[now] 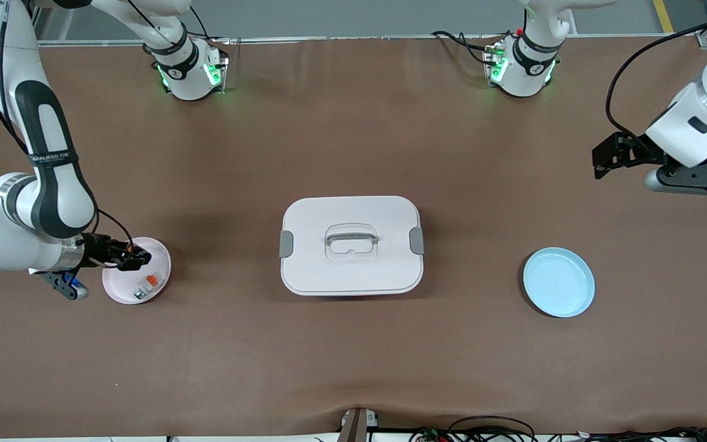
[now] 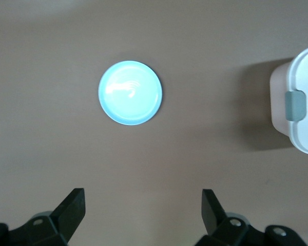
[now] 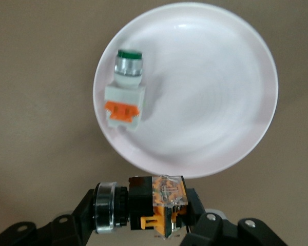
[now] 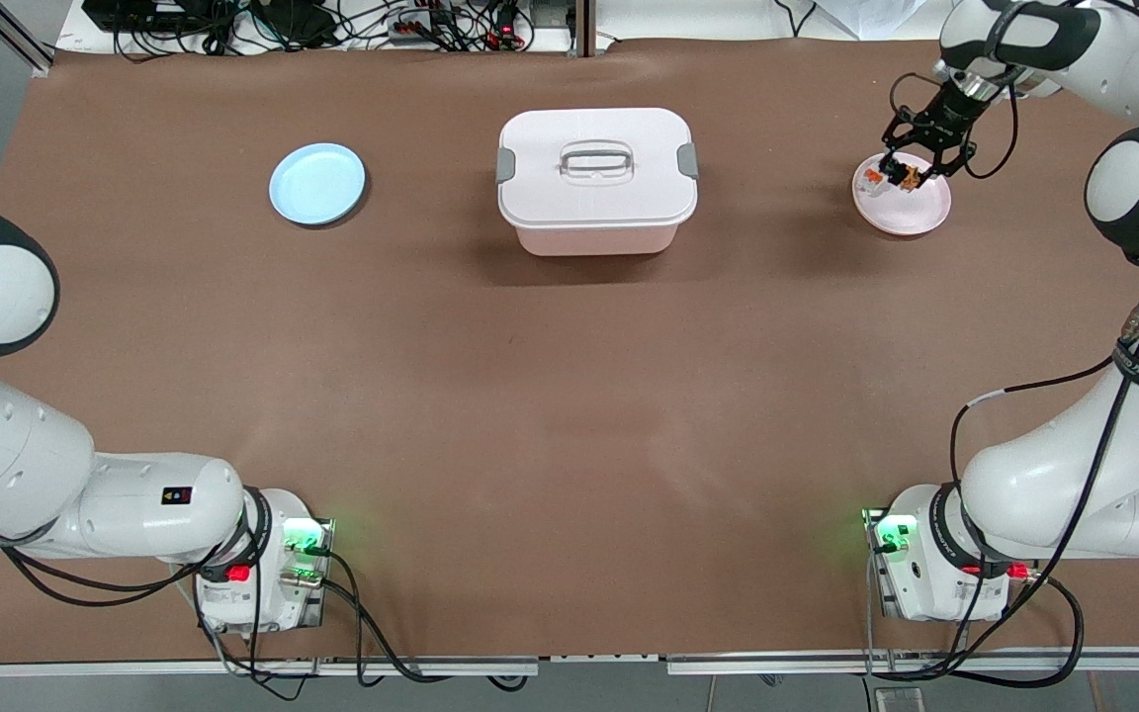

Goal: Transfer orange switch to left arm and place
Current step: 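Lift the switch with the right gripper while the left gripper approaches, then carry the switch over the box and grasp it with the left gripper, then open the right gripper while the left gripper pulls the switch away, then lower the switch onto the blue plate with the left gripper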

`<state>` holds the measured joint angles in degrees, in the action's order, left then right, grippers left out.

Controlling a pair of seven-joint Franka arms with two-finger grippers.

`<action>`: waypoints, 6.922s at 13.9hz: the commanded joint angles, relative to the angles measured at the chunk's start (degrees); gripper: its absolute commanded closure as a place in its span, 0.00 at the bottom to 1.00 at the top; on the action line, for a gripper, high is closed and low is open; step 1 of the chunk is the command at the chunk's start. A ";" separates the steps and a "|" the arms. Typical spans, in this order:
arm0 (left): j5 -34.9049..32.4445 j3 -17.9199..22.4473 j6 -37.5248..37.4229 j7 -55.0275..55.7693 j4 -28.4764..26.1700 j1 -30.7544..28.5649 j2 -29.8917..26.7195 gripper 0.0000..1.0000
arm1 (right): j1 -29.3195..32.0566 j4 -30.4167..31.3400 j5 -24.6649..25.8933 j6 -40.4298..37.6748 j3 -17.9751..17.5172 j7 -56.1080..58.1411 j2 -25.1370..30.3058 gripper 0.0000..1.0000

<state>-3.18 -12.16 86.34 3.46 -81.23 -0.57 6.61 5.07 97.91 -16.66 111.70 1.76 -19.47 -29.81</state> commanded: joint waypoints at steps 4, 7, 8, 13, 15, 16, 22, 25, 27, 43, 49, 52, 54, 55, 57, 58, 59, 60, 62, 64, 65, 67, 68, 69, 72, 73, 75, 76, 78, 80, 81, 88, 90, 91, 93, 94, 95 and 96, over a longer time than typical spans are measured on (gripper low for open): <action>4.93 -0.14 -0.64 -0.82 -2.08 0.74 1.47 0.00 | -6.81 -4.91 -4.69 -8.86 -1.67 -23.65 3.79 1.00; 8.53 -0.23 -0.29 -0.03 -4.20 1.53 1.47 0.00 | -10.51 -8.16 -7.94 -11.76 -1.76 -33.68 4.14 1.00; 9.50 -0.40 0.67 -0.12 -4.90 2.67 1.39 0.00 | -11.74 -9.04 -8.82 -12.29 -1.76 -36.67 4.14 1.00; 20.20 -2.07 9.62 -0.99 -9.63 3.91 0.60 0.00 | -17.37 -12.03 -13.84 -11.95 -1.76 -51.25 4.32 1.00; 22.25 -5.22 14.19 -1.00 -11.92 3.91 0.25 0.00 | -19.91 -13.35 -13.84 -11.51 -1.67 -56.89 4.58 1.00; 22.43 -6.46 17.17 -0.91 -13.59 3.91 0.16 0.00 | -20.80 -13.79 -13.84 -11.51 -1.76 -58.91 4.67 1.00; 42.97 -9.19 32.57 -2.22 -20.64 3.91 0.59 0.00 | -24.49 -14.15 -17.52 -9.06 -1.76 -66.03 6.69 1.00; 49.03 -9.89 39.67 -2.14 -23.96 5.49 0.68 0.00 | -28.09 -14.15 -17.53 -5.81 -1.67 -70.96 6.69 1.00; 54.05 -10.95 46.78 -1.62 -25.90 7.51 1.30 0.00 | -30.11 -14.15 -17.36 -3.34 -1.59 -74.21 6.69 1.00; 72.17 -11.30 56.66 -4.76 -24.06 12.88 9.83 0.00 | -42.86 -25.29 -13.49 6.33 -1.32 -101.64 -1.47 1.00; 72.44 -11.48 56.05 -7.49 -26.96 12.26 8.42 0.00 | -43.83 -29.35 -13.40 6.33 -1.23 -103.85 -4.29 1.00; 72.35 -11.39 55.43 -7.68 -27.05 11.82 8.42 0.00 | -43.83 -29.35 -13.40 6.33 -1.23 -103.76 -4.29 1.00; 72.35 -11.39 55.34 -7.76 -27.05 11.82 8.51 0.01 | -43.83 -29.44 -13.40 6.33 -1.23 -103.58 -4.29 1.00; 72.35 -11.39 55.34 -8.29 -27.05 11.82 8.42 0.10 | -43.83 -29.44 -13.49 6.33 -1.23 -103.49 -4.29 1.00; 72.35 -11.39 54.39 -9.87 -27.66 11.30 7.98 0.35 | -43.74 -29.44 -13.49 6.16 -1.32 -103.06 -4.20 1.00; 72.18 -11.30 53.25 -10.13 -27.75 10.95 7.72 0.52 | -43.74 -29.44 -13.49 6.16 -1.32 -102.88 -4.12 1.00; 72.09 -11.30 52.02 -10.57 -27.75 10.68 7.63 0.68 | -43.57 -29.44 -13.49 6.07 -1.32 -102.79 -4.12 1.00; 71.91 -11.30 50.70 -10.84 -27.75 9.29 7.63 0.84 | -43.31 -29.44 -13.49 6.07 -1.32 -102.70 -4.12 1.00; 71.74 -10.95 47.97 -10.84 -27.67 8.92 6.84 1.00 | -43.48 -29.44 -13.49 6.07 -1.32 -102.26 -4.12 1.00; 71.65 -10.86 46.82 -10.84 -27.67 7.44 6.40 1.00 | -43.31 -29.35 -13.49 6.07 -1.32 -102.18 -4.12 1.00; 71.65 -10.86 45.69 -10.84 -27.67 6.99 6.31 1.00 | -43.31 -29.35 -13.49 6.07 -1.32 -102.18 -4.12 1.00; 71.48 -10.78 42.35 -10.84 -27.58 4.81 5.70 1.00 | -43.04 -29.35 -13.58 6.07 -1.32 -102.09 -4.12 1.00; 70.78 -10.78 39.73 -10.84 -27.67 3.40 5.00 1.00 | -42.52 -29.35 -13.92 5.90 -1.32 -101.91 -4.12 0.40; 67.81 -10.78 37.00 -10.75 -27.49 1.47 4.82 1.00 | -42.60 -29.35 -13.58 5.81 -1.32 -102.00 -4.12 0.00; 61.21 -10.86 30.31 -10.75 -27.05 -3.81 3.76 1.00 | -42.95 -29.09 -13.40 5.81 -1.32 -102.09 -4.12 0.00; 59.71 -10.86 29.34 -10.75 -26.79 -4.69 3.76 1.00 | -43.04 -28.91 -13.40 5.81 -1.24 -102.09 -4.12 0.00; 55.59 -10.78 26.97 -10.75 -26.35 -7.23 3.32 1.00 | -42.87 -28.91 -13.23 5.81 -1.23 -101.22 -4.20 0.00; 52.43 -10.95 25.39 -10.84 -25.91 -9.51 3.32 1.00 | -42.43 -28.91 -13.05 5.72 -1.23 -99.56 -4.12 0.00; 45.15 -10.78 21.44 -10.93 -24.68 -12.95 3.58 1.00 | -42.25 -28.91 -12.70 5.54 -1.23 -95.69 -3.77 0.00; 36.36 -10.78 19.84 -11.28 -23.63 -16.29 4.02 1.00 | -41.99 -28.48 -9.82 3.71 -1.23 -90.51 -3.68 0.00; 32.66 -10.78 19.84 -11.45 -23.54 -17.09 4.20 1.00 | -41.90 -28.47 -7.88 1.70 -1.23 -87.70 -3.50 0.00; 13.91 -10.07 33.35 -11.54 -23.01 -20.78 11.30 1.00 | -33.30 -28.30 -3.40 -16.59 -1.06 -54.23 -0.34 0.00; 6.04 -10.07 35.73 -11.54 -20.83 -20.96 15.16 1.00 | -31.01 -28.30 2.12 -21.42 -1.06 -43.87 0.97 0.00; 2.60 -10.16 35.92 -11.37 -19.16 -21.05 17.45 1.00 | -30.13 -28.12 5.90 -23.44 -1.06 -38.07 1.94 0.00; -0.15 -10.07 35.92 -11.37 -15.55 -20.96 22.19 1.00 | -27.32 -27.77 8.48 -25.13 -1.15 -30.58 3.43 0.00; -1.11 -10.07 36.01 -11.37 -14.58 -20.79 24.22 1.00 | -25.48 -26.99 8.57 -25.57 -1.06 -26.80 4.31 0.00; -2.60 -10.07 36.36 -11.11 -13.96 -20.35 25.89 1.00 | -23.55 -25.76 8.66 -25.66 -1.06 -22.15 5.54 0.00; -4.36 -10.07 37.05 -10.58 -13.52 -20.08 27.21 1.00 | -21.53 -24.18 8.66 -25.57 -1.06 -17.76 6.86 0.00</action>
<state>-4.50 -22.05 122.89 -7.69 -97.78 -21.35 30.32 -20.27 69.36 -8.97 86.03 1.69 -44.53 -26.71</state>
